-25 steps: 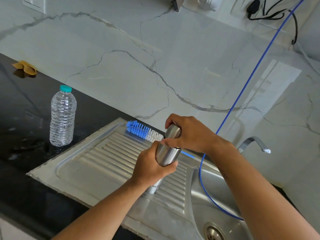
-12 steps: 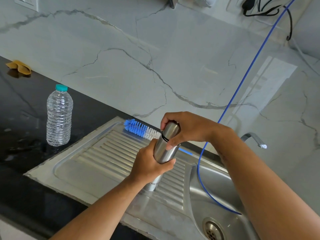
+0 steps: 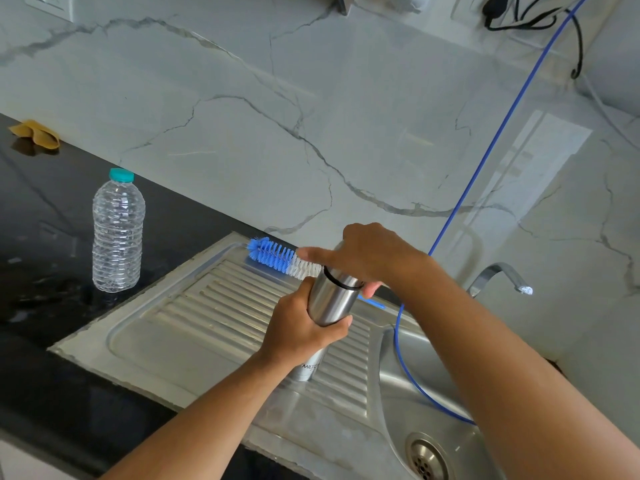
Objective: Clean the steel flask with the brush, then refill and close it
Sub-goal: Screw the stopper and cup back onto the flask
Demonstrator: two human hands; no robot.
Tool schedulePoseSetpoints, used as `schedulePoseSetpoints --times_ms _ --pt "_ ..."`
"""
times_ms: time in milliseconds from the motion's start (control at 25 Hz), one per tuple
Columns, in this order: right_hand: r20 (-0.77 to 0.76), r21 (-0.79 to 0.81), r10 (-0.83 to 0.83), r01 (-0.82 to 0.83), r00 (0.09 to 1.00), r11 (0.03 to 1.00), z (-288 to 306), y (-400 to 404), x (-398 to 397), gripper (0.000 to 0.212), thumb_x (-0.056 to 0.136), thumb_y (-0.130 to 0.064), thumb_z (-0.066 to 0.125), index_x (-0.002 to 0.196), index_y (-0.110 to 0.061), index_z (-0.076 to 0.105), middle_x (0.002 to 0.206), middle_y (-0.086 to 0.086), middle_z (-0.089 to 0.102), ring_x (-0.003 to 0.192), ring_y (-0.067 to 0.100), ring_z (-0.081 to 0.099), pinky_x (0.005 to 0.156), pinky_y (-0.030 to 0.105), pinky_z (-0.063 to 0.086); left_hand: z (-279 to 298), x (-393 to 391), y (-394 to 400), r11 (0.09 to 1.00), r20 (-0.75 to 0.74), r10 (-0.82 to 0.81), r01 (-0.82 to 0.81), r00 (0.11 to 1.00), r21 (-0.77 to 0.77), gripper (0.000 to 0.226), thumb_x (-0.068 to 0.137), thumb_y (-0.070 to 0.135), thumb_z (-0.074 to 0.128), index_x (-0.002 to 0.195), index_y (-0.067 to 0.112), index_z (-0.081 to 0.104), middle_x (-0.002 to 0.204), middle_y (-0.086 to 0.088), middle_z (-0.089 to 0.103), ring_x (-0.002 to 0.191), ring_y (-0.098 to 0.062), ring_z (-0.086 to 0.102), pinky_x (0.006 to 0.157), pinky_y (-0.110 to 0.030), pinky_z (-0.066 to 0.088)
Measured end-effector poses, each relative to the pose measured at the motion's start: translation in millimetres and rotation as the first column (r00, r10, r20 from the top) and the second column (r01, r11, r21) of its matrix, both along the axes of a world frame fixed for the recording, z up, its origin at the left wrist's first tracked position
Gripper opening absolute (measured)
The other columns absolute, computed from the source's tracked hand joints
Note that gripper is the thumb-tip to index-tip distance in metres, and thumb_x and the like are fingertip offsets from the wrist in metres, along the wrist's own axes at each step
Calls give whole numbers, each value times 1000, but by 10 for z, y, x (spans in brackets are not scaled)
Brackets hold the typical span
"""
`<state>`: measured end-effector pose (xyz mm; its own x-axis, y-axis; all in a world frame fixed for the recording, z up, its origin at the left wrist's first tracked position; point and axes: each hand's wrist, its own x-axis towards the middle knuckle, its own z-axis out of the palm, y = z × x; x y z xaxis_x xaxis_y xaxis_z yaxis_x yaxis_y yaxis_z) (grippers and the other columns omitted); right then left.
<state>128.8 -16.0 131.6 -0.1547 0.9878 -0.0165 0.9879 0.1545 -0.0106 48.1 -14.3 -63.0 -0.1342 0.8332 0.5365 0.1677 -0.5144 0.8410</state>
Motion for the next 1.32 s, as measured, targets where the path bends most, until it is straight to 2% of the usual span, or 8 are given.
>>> schedulePoseSetpoints --times_ms 80,200,400,520,600,880,1160,1320 --pt "-86 -191 46 -62 995 980 164 -50 52 62 81 -72 68 114 -21 57 100 1 69 72 19 74 70 30 63 8 -3 -5 1000 -2 2 -2 1000 -1 50 66 46 87 105 28 63 77 8 70 68 -9 70 60 -24 57" --pt "23 -165 202 -196 979 967 254 -58 123 37 88 -47 72 114 -26 58 107 -1 71 68 14 74 69 27 59 17 -8 -7 1000 1 10 -10 1000 3 48 65 45 89 100 28 62 75 8 69 66 -9 68 57 -19 53" --pt "60 -3 51 -50 997 999 29 -47 72 62 89 -75 51 81 -15 67 67 10 74 50 20 72 74 36 62 10 -9 -3 1000 -4 -4 4 1000 -5 50 65 47 88 104 28 63 79 8 71 69 -10 70 61 -26 59" --pt "33 -86 46 -43 998 995 119 -43 88 67 83 -82 52 105 -20 61 88 3 72 68 22 74 78 38 62 10 -9 -6 1000 -7 12 -12 1000 -6 49 65 46 88 103 27 63 78 8 71 69 -10 70 62 -30 60" --pt "83 -103 171 -162 982 981 220 -44 118 56 85 -62 66 125 -27 51 101 -2 65 83 20 69 79 37 60 13 -10 -8 1000 -13 19 -19 1000 -4 49 65 45 89 102 28 62 77 8 70 68 -9 70 62 -28 59" --pt "178 83 151 -167 973 982 74 1 51 54 94 -63 56 85 -10 65 68 8 69 51 21 67 57 30 53 -1 -5 0 1000 -11 -8 7 1000 -26 48 66 42 90 104 29 64 78 10 71 69 -9 71 63 -30 61" --pt "34 -95 337 -333 941 938 117 69 268 42 78 -52 80 109 -36 58 100 -13 67 87 11 67 82 36 60 -4 -13 4 999 -14 -22 22 1000 -33 49 65 47 87 103 29 63 75 8 70 65 -10 70 58 -26 58" --pt "-16 -52 292 -292 956 955 113 68 234 44 73 -61 81 97 -27 65 88 -6 73 64 12 73 72 36 63 -11 1 -14 999 -16 -15 14 1000 -42 53 65 48 87 108 29 62 79 8 70 69 -9 71 61 -28 60"
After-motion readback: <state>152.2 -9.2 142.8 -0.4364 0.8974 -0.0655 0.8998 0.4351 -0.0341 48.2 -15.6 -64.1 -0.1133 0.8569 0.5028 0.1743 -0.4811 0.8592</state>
